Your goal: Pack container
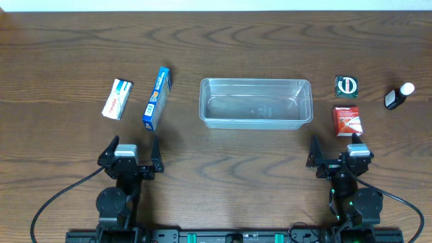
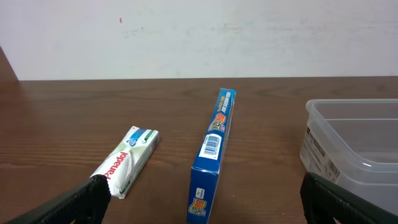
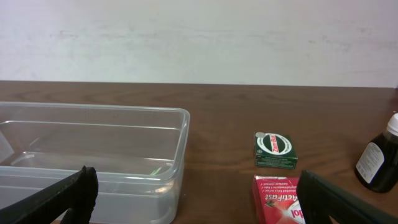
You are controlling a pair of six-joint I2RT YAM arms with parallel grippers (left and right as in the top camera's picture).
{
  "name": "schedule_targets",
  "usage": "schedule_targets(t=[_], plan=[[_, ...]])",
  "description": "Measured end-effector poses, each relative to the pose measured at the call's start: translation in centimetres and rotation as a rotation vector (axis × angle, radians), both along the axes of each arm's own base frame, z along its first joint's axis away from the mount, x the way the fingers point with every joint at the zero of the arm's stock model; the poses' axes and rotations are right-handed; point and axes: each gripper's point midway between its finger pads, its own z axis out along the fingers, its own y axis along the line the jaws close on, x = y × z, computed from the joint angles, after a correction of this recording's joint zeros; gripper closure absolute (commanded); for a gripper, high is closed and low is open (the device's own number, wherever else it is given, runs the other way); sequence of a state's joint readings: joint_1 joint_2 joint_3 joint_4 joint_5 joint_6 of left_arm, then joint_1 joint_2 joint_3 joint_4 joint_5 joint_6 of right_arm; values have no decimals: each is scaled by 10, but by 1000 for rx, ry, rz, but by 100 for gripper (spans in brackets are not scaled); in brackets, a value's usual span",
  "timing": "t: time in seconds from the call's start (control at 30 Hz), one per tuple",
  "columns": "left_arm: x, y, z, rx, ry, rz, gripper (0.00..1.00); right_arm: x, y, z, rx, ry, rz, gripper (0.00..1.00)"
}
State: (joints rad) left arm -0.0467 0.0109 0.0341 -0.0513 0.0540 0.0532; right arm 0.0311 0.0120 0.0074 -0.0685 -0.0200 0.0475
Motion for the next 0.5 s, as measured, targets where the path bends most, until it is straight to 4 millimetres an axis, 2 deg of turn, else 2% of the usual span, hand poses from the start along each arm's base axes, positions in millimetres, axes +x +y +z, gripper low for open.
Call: schedule_targets(t=[0.5], plan=[[0, 0, 0, 0, 0, 0, 2, 0, 0, 0, 0, 0, 0, 1]])
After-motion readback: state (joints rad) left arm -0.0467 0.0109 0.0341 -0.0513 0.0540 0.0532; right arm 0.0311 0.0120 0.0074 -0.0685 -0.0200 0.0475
